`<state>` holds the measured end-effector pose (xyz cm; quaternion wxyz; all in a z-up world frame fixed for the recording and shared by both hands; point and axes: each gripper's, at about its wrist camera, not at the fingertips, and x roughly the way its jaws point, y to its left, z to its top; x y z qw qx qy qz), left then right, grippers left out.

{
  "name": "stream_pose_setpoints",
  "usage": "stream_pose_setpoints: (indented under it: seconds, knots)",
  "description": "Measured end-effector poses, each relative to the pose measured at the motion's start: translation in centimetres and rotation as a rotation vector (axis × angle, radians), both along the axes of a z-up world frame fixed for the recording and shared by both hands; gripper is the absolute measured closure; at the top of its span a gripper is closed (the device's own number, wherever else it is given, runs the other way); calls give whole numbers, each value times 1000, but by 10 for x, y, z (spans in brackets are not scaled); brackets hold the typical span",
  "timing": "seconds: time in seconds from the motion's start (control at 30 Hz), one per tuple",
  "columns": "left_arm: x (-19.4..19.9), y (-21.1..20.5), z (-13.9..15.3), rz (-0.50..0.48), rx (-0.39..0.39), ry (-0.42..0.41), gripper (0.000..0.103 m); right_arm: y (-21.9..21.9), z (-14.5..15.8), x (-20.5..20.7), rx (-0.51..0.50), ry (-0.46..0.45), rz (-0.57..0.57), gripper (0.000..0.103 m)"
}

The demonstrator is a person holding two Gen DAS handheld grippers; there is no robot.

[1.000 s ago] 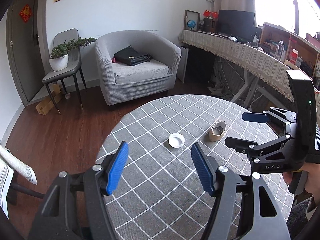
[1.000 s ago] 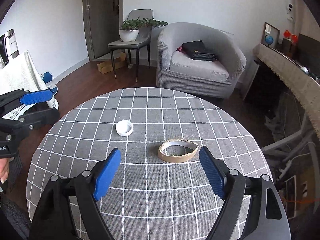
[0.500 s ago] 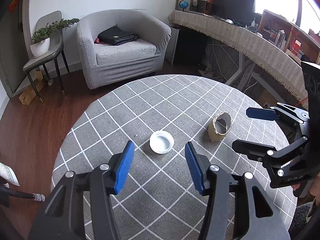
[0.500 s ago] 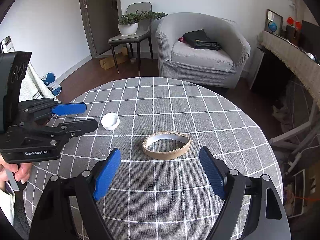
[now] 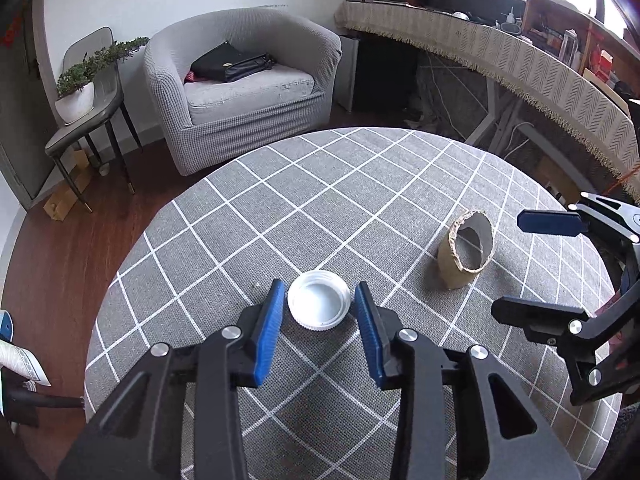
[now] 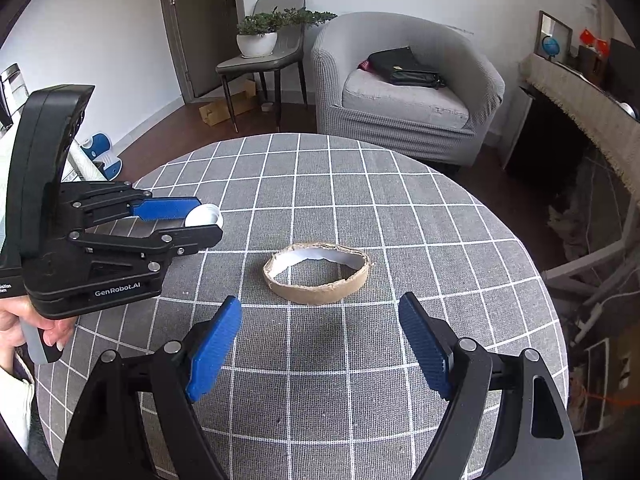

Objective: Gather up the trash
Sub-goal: 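Grasp the small white bottle cap with the left tool, then lift the bottle cap with the left tool while the right tool grasps the cardboard tape ring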

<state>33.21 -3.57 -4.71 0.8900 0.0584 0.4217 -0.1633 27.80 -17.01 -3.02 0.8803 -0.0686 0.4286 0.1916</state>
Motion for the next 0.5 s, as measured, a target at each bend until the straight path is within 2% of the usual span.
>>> stream_pose_setpoints:
  seconds: [0.07,0.4,0.5]
  knots:
    - [2,0,0,9,-5,-1,70,1,-2,2,-6,7,4,21]
    - [-2,4,3,19,-41,2,71,13,-14,13,-36,35,-15,21]
    - [-7,5,3,11,-26,2,71,17,-15,15,-38,34,-19,21]
